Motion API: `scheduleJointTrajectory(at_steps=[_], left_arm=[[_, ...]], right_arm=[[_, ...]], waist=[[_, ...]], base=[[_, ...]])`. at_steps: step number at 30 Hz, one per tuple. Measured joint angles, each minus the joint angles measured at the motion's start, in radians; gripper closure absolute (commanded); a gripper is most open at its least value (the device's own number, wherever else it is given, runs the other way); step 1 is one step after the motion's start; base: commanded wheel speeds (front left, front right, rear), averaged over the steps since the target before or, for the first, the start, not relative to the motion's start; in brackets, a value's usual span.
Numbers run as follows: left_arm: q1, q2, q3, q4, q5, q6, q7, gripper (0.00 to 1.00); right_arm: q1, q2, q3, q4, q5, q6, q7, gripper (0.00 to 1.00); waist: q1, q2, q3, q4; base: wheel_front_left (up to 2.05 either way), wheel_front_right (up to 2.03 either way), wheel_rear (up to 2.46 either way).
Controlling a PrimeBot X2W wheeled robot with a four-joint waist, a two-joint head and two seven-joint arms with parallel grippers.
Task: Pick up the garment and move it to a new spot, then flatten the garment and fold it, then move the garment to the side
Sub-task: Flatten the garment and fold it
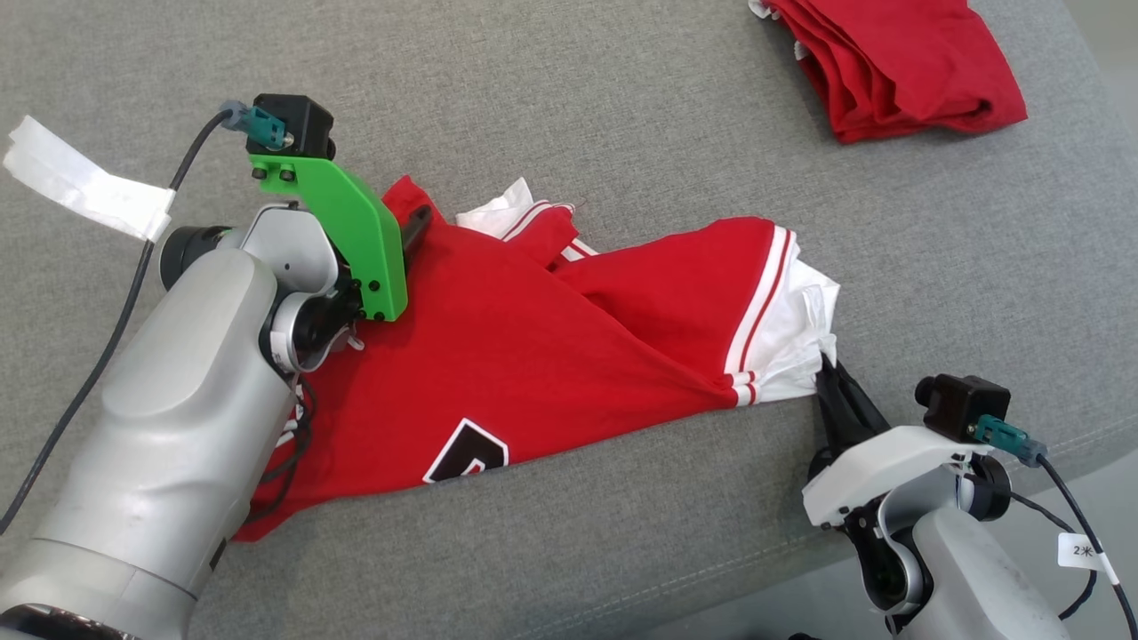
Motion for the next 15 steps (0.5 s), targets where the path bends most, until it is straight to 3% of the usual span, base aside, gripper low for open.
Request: scheduleJointTrajectory(at_steps=[1, 2, 10, 15], left_arm=[[0.000, -0.002, 0.000, 0.000, 0.000, 0.000, 0.000, 0.66], [0.000, -0.004, 0.000, 0.000, 0.000, 0.000, 0.000, 1.00], [0.000, -0.051, 0.007, -0.005, -0.016, -0.046, -0.042, 1.00], [-0.078, -0.030, 0.084, -0.055, -0.025, -0.057, -0.118, 1.00]], right_arm=[[0.000, 0.000, 0.000, 0.001, 0.000, 0.000, -0.001, 1.00], [0.000, -0.001, -0.001, 0.002, 0.000, 0.000, -0.003, 1.00], [-0.004, -0.005, -0.031, 0.005, 0.004, 0.000, -0.023, 1.00], [-0.077, -0.006, -0.052, -0.033, 0.034, 0.019, -0.022, 1.00]], waist=[[0.0000, 0.0000, 0.001, 0.001], [0.0000, 0.0000, 0.001, 0.002], [0.0000, 0.0000, 0.000, 0.027], [0.0000, 0.0000, -0.010, 0.056]], base=[[0.00, 0.00, 0.00], [0.00, 0.00, 0.00], [0.00, 0.00, 0.00], [0.00, 0.00, 0.00]])
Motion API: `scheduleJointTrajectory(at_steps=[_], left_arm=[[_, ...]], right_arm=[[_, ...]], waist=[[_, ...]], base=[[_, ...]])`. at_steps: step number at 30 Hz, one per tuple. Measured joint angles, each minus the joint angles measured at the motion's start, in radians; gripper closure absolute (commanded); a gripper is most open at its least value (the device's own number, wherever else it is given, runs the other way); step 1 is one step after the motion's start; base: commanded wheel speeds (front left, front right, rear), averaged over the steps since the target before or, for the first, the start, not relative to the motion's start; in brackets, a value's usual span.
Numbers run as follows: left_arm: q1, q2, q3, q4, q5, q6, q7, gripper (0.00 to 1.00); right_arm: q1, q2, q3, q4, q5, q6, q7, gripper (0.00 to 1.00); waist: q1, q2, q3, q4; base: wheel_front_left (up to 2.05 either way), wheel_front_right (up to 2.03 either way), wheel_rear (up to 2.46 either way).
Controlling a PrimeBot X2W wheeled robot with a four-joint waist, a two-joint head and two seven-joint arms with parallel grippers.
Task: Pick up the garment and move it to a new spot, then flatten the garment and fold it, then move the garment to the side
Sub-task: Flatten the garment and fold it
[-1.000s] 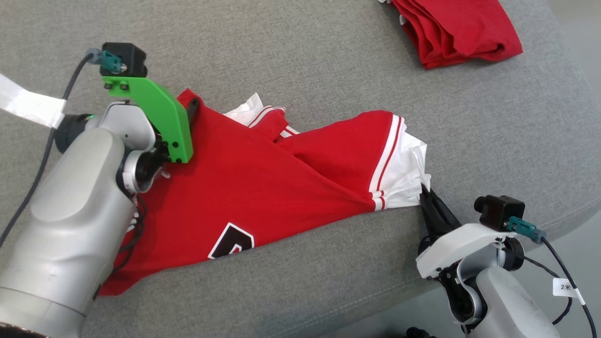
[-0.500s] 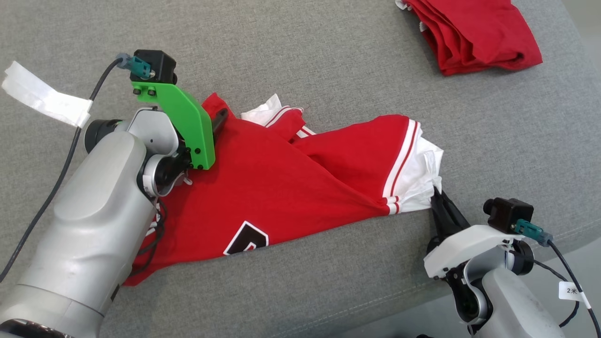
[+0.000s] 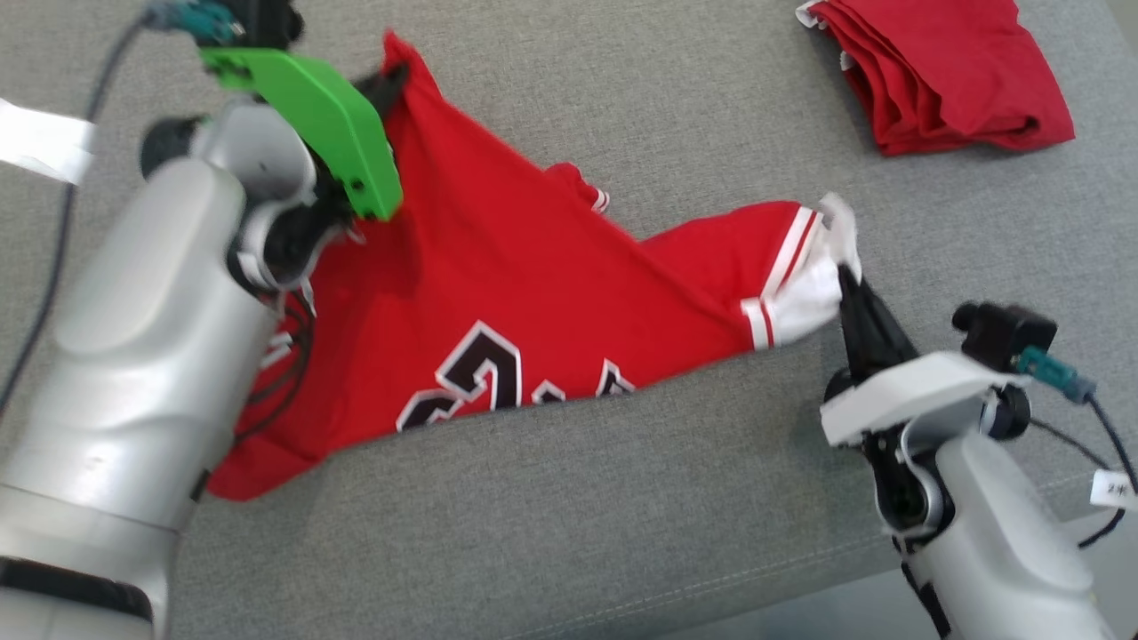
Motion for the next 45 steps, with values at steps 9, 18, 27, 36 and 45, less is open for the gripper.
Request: scheduleJointTrajectory(at_steps=[9, 18, 27, 36, 45], left_arm=[[-0.148, 0.095, 0.135, -0.084, 0.025, -0.010, -0.172, 1.00], [0.008, 0.074, 0.210, -0.243, -0.002, -0.062, -0.419, 1.00], [0.483, 0.063, 0.189, -0.226, -0.056, -0.067, -0.546, 1.00], [0.632, 0.050, 0.214, -0.247, -0.071, -0.084, -0.582, 1.00], [0.763, 0.022, 0.197, -0.287, -0.080, -0.103, -0.587, 1.00]], right_arm=[[-0.273, -0.008, -0.032, -0.145, 0.002, 0.016, -0.009, 1.00], [-0.163, -0.030, -0.045, -0.156, -0.025, 0.006, -0.040, 1.00], [0.134, -0.044, -0.064, -0.113, -0.028, -0.021, -0.048, 1.00], [0.228, -0.023, -0.034, -0.139, -0.027, -0.014, -0.049, 1.00], [0.314, -0.032, -0.022, -0.152, -0.071, -0.006, -0.058, 1.00]], waist=[[0.0000, -0.0001, -0.024, 0.061], [0.0000, 0.0000, -0.033, 0.141], [0.0000, 0.0000, -0.058, 0.226], [0.0000, -0.0001, -0.097, 0.269], [0.0000, 0.0000, -0.114, 0.279]], base=[[0.00, 0.00, 0.00], [0.00, 0.00, 0.00], [0.00, 0.00, 0.00], [0.00, 0.00, 0.00], [0.00, 0.00, 0.00]])
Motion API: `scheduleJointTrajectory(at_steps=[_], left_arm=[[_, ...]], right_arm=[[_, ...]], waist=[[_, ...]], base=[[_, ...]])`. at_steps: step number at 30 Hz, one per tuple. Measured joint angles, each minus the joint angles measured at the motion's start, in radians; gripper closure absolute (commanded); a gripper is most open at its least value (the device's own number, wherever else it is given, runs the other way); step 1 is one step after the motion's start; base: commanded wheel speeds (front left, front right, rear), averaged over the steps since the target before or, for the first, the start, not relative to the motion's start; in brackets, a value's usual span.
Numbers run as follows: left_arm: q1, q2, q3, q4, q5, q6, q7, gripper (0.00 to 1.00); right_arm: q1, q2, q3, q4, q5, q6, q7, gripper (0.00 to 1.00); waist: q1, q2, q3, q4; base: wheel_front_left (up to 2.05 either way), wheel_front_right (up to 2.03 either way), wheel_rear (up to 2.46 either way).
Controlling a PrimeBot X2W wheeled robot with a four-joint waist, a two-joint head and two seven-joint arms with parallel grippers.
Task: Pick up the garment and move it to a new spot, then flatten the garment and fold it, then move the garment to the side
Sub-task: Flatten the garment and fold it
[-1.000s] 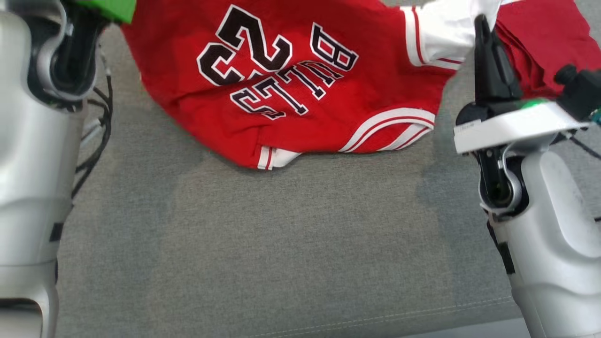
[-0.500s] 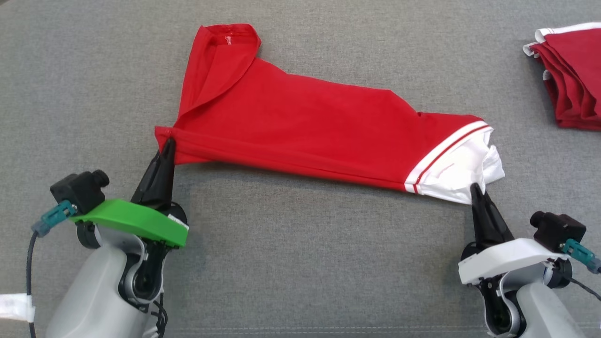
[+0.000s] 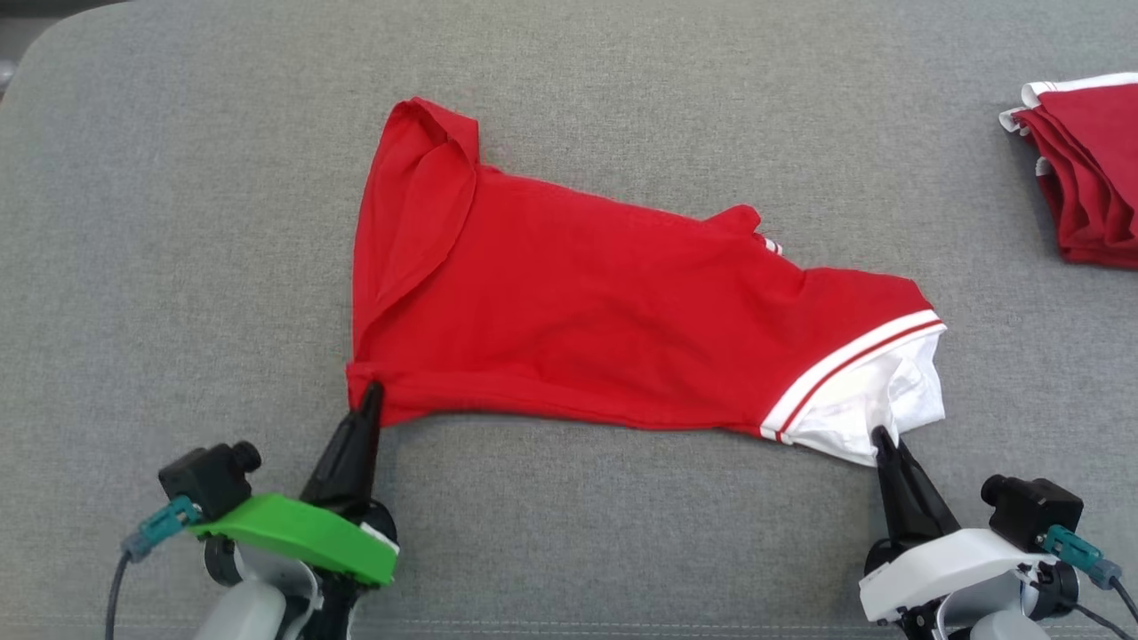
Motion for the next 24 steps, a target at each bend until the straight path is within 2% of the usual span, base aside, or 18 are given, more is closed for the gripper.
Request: scheduleJointTrajectory(at_steps=[3, 4, 5, 6, 7, 8, 9, 10, 11, 24], left_arm=[[0.052, -0.008, -0.026, -0.007, 0.014, -0.007, 0.000, 1.00], [0.068, -0.008, -0.028, -0.007, 0.014, -0.007, 0.000, 1.00], [0.080, -0.008, -0.033, -0.006, 0.017, -0.008, 0.000, 0.96], [0.087, -0.008, -0.041, -0.004, 0.020, -0.008, 0.000, 0.81], [0.092, -0.009, -0.050, -0.004, 0.020, -0.009, 0.000, 0.65], [0.097, -0.011, -0.055, -0.005, 0.020, -0.009, 0.000, 0.58], [0.100, -0.011, -0.055, -0.006, 0.020, -0.012, 0.000, 0.43], [0.102, -0.009, -0.055, -0.007, 0.023, -0.014, 0.000, 0.17], [0.105, -0.007, -0.055, -0.008, 0.030, -0.015, 0.000, 0.00], [0.164, 0.042, -0.012, -0.021, 0.056, -0.015, 0.000, 0.00]], right_arm=[[0.026, -0.002, -0.004, 0.012, -0.013, -0.002, -0.002, 1.00], [0.031, -0.001, -0.005, 0.016, -0.014, -0.003, -0.002, 0.88], [0.034, -0.001, -0.006, 0.023, -0.014, -0.005, -0.003, 0.68], [0.039, -0.003, -0.009, 0.025, -0.019, -0.006, -0.003, 0.51], [0.046, -0.005, -0.015, 0.025, -0.019, -0.006, -0.003, 0.20], [0.051, -0.007, -0.020, 0.027, -0.019, -0.006, -0.003, 0.00], [0.053, -0.009, -0.024, 0.027, -0.020, -0.007, -0.003, 0.00], [0.054, -0.008, -0.030, 0.028, -0.020, -0.014, -0.003, 0.00], [0.055, -0.009, -0.036, 0.028, -0.020, -0.015, -0.003, 0.00], [0.107, -0.033, -0.177, 0.013, -0.016, -0.049, -0.004, 0.00]], waist=[[0.0000, 0.0000, -0.003, -0.005], [0.0000, 0.0000, -0.002, -0.009], [0.0000, 0.0000, -0.001, -0.012], [-0.0001, 0.0000, 0.000, -0.015], [-0.0001, 0.0000, 0.001, -0.016], [-0.0001, 0.0000, 0.001, -0.018], [-0.0001, 0.0000, 0.002, -0.019], [-0.0001, 0.0000, 0.003, -0.020], [-0.0001, 0.0000, 0.003, -0.021], [-0.0001, 0.0000, -0.015, -0.024]], base=[[0.00, 0.00, 0.00], [0.00, 0.00, 0.00], [0.00, 0.00, 0.00], [0.00, 0.00, 0.00], [0.00, 0.00, 0.00], [0.00, 0.00, 0.00], [0.00, 0.00, 0.00], [0.00, 0.00, 0.00], [0.00, 0.00, 0.00], [0.00, 0.00, 0.00]])
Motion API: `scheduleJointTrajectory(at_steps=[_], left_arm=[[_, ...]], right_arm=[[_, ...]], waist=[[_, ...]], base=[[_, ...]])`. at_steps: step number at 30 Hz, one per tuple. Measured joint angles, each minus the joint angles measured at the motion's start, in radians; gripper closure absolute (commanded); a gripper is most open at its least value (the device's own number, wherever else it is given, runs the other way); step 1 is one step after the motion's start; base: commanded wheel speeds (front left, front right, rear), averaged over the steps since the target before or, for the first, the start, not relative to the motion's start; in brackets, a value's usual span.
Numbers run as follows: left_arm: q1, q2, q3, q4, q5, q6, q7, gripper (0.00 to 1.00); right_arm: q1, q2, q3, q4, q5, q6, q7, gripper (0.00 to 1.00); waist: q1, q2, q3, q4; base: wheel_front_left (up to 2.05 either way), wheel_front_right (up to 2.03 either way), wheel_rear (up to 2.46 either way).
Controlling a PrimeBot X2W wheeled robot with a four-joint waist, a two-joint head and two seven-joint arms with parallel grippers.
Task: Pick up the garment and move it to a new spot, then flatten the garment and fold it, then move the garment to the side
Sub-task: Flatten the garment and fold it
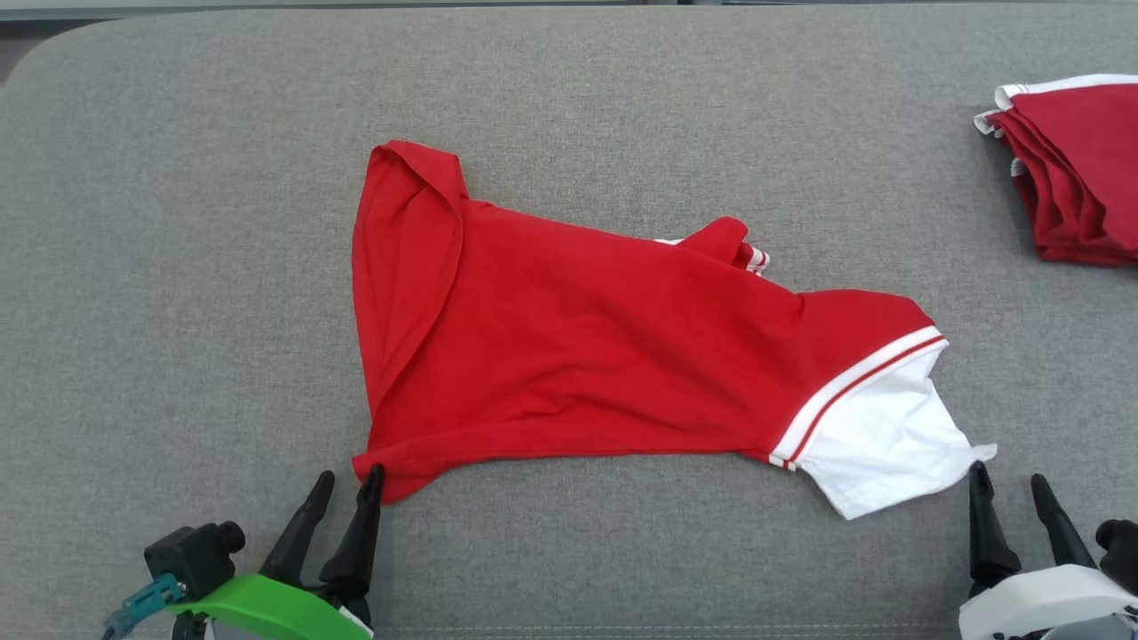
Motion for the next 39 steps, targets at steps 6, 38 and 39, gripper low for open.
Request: scheduleJointTrajectory(at_steps=[6, 38, 39], left_arm=[[0.044, 0.014, 0.048, -0.037, -0.001, 0.000, 0.000, 0.00], [0.095, -0.003, 0.139, -0.128, 0.270, 0.080, -0.003, 0.00], [0.095, -0.009, 0.138, -0.124, 0.272, 0.080, -0.003, 0.00]], right_arm=[[0.033, -0.045, -0.072, -0.034, -0.015, -0.012, 0.000, 0.00], [0.025, -0.081, 0.110, -0.114, -0.203, 0.054, 0.000, 0.00], [0.019, -0.077, 0.119, -0.109, -0.205, 0.056, 0.000, 0.00]], waist=[[0.0000, 0.0001, -0.023, 0.009], [0.0000, 0.0000, -0.181, -0.055], [0.0000, 0.0000, -0.186, -0.054]], base=[[0.00, 0.00, 0.00], [0.00, 0.00, 0.00], [0.00, 0.00, 0.00]])
